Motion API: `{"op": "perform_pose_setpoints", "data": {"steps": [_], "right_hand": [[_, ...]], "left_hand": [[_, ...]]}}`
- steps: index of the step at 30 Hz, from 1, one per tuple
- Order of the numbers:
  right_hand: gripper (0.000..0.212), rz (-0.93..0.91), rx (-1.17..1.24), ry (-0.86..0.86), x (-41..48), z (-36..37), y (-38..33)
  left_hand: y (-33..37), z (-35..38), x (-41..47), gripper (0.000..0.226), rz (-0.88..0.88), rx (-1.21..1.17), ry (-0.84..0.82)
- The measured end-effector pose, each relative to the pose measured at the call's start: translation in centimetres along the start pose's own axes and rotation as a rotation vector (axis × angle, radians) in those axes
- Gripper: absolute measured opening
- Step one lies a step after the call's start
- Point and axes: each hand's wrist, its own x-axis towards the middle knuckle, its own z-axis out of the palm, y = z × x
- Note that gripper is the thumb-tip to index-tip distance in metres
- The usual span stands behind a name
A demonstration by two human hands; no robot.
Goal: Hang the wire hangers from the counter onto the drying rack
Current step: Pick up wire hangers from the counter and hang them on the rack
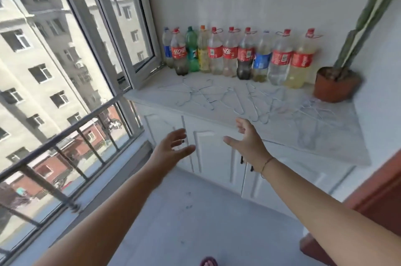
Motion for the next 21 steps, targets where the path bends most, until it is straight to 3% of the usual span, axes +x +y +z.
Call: {"op": "perform_pose_setpoints", "data": {"steps": [10, 21], "right_hand": [[0.048, 0.234, 0.019, 0.189, 9.9, -6.7, 7.2], [0.03, 0.569, 0.052, 0.531, 15.6, -15.2, 15.6]], "left_hand": [[-0.7, 8.4, 16.9, 0.05, -0.018, -0.012, -0.221], [-0.5, 17.9, 30.9, 0.042, -0.053, 0.017, -0.461]]}}
